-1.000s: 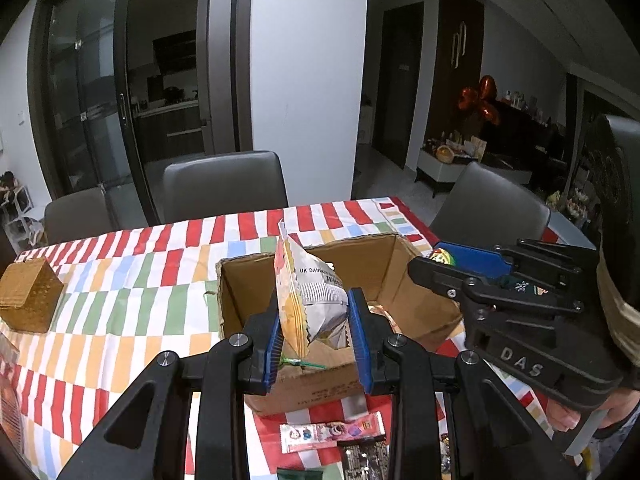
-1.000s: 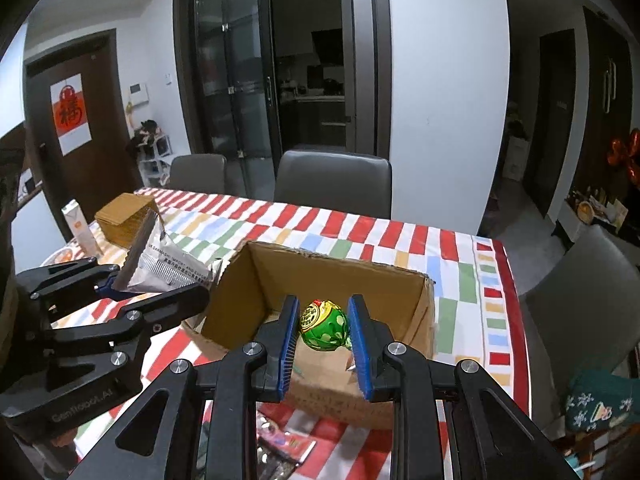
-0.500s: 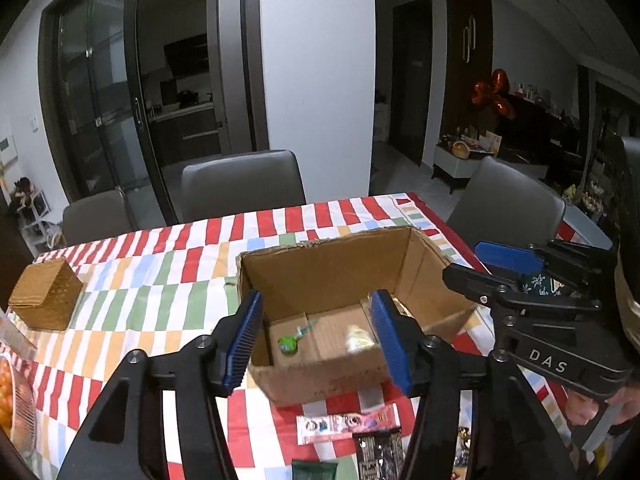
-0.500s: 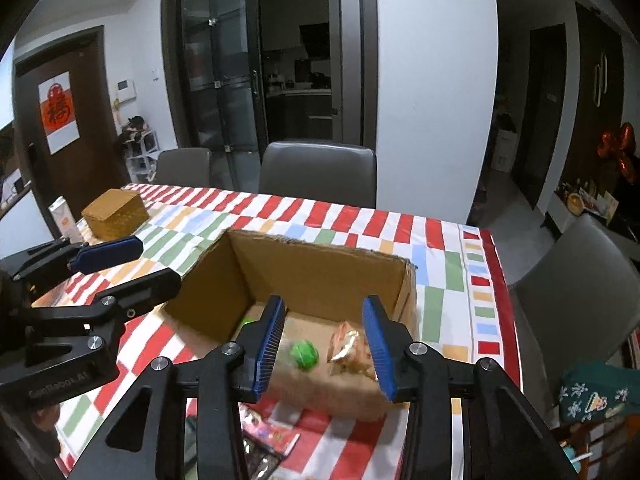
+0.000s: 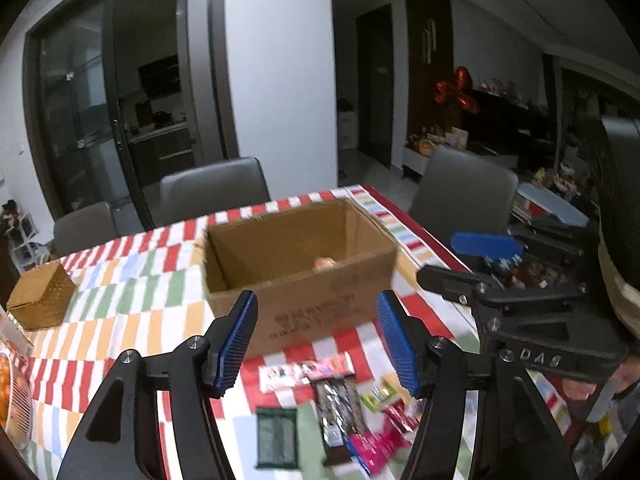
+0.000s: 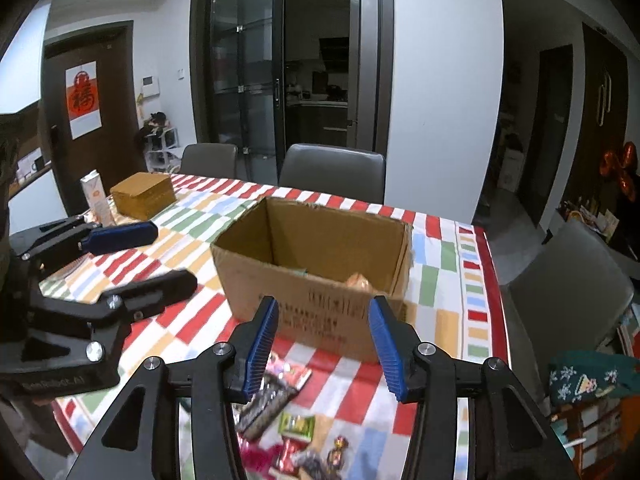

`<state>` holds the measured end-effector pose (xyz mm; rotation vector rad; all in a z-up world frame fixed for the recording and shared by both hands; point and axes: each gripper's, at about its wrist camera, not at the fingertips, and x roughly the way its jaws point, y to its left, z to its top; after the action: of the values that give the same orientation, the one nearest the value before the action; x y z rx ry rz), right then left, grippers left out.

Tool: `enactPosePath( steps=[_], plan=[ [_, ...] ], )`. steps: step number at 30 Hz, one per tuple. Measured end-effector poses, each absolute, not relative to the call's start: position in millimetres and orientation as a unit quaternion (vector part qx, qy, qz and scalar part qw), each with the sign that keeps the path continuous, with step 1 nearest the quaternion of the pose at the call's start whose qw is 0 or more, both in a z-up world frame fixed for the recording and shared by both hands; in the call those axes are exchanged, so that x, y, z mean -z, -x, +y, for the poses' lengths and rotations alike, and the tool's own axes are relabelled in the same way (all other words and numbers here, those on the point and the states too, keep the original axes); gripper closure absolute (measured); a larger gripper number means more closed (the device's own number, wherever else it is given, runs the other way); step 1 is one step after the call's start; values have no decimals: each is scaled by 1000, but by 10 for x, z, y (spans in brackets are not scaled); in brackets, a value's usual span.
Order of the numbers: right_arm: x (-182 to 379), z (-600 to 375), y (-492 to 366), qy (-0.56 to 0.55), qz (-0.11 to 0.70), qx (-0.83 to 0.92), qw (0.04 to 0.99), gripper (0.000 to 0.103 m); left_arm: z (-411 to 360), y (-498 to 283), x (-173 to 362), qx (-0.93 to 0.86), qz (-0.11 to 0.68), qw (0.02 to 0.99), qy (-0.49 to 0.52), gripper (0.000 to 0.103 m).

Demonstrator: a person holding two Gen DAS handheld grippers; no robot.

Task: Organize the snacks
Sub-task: 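Grasp the long dark wrapped bar with the right tool while the left grasps the pink packet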

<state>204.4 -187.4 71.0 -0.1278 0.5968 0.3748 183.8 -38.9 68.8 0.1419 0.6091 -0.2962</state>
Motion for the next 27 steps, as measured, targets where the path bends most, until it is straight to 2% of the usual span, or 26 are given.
enactPosePath(
  steps=[13,27],
  plan=[
    [-247,-2058,-1517,60,341,-188,919,55,-625,-1349,-159,188,355,910,-98,40],
    [435,-2148,-1398,55,422,-175,888,55,-744,-1317,457,219,432,863,-140,40]
  ],
)
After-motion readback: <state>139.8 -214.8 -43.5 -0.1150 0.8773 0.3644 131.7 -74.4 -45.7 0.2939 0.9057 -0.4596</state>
